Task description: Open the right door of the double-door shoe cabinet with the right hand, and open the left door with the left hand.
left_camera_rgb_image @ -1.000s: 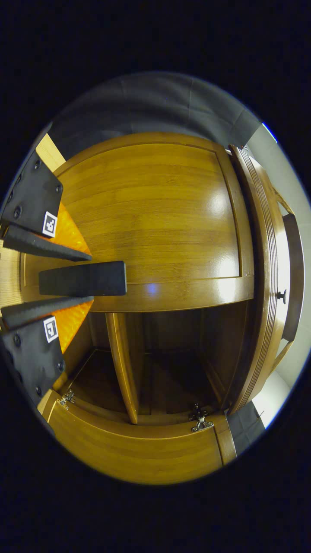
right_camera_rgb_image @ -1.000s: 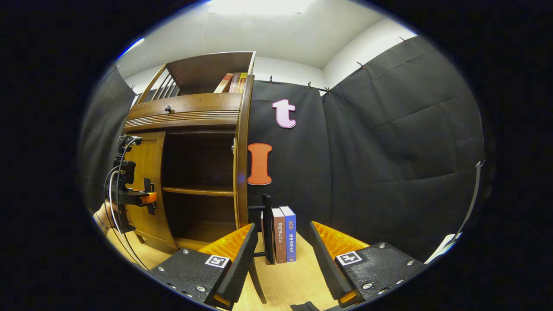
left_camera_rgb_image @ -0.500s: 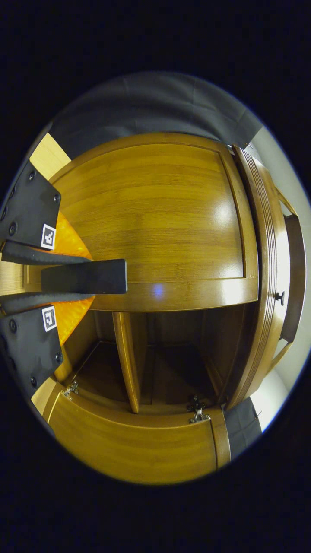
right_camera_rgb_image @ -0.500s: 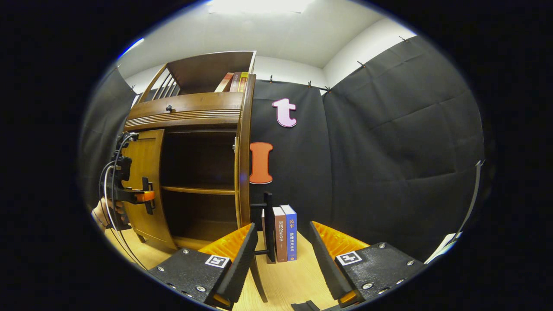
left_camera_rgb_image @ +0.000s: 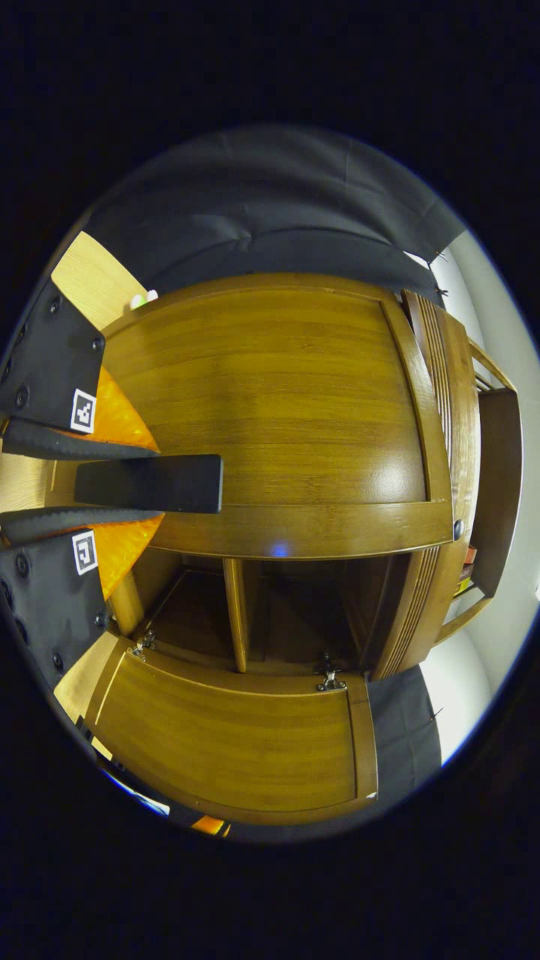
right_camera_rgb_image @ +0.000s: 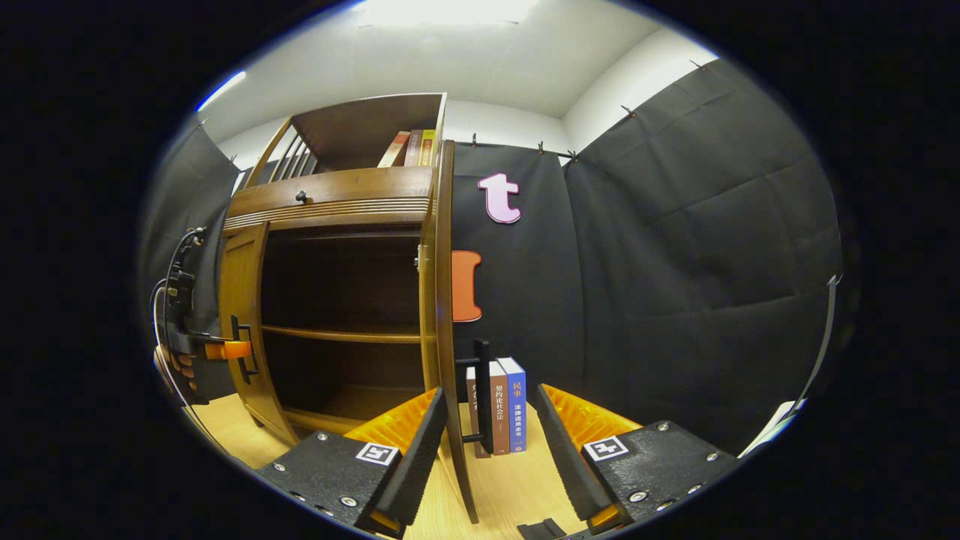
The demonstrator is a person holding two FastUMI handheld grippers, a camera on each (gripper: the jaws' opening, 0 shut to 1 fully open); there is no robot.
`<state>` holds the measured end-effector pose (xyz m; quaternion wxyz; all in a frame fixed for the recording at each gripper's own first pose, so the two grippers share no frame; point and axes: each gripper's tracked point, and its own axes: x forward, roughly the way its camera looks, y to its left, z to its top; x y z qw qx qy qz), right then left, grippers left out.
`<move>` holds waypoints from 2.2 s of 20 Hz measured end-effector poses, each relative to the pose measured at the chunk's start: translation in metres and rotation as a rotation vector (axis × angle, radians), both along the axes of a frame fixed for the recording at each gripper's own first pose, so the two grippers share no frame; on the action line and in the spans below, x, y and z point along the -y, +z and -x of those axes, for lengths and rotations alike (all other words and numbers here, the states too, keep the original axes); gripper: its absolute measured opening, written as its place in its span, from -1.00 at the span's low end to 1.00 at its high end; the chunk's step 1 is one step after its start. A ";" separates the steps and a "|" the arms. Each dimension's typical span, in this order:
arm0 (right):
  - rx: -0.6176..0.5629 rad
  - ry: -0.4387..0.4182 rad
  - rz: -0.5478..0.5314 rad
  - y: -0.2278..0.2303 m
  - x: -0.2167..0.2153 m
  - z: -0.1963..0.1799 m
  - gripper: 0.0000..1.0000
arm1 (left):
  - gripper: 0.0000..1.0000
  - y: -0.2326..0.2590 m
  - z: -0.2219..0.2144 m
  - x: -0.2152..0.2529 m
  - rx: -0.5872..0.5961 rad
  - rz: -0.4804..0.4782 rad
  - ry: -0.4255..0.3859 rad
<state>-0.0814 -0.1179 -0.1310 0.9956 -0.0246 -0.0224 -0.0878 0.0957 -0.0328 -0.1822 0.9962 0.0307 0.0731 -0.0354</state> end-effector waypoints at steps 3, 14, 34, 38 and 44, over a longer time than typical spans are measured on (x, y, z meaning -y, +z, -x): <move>0.003 0.012 0.011 0.004 -0.010 0.003 0.50 | -0.34 0.001 0.011 -0.005 -0.002 -0.007 0.000; 0.014 0.046 0.022 0.014 -0.035 0.010 0.50 | -0.31 0.008 0.059 -0.035 -0.005 0.006 0.000; 0.018 0.139 0.033 0.016 -0.084 -0.004 0.50 | -0.50 0.020 0.115 -0.102 0.004 -0.026 0.062; 0.012 0.165 0.040 0.013 -0.097 -0.006 0.50 | -0.57 0.022 0.126 -0.122 0.014 -0.024 0.096; 0.012 0.208 0.042 0.013 -0.118 -0.011 0.50 | -0.57 0.027 0.138 -0.161 0.017 -0.022 0.165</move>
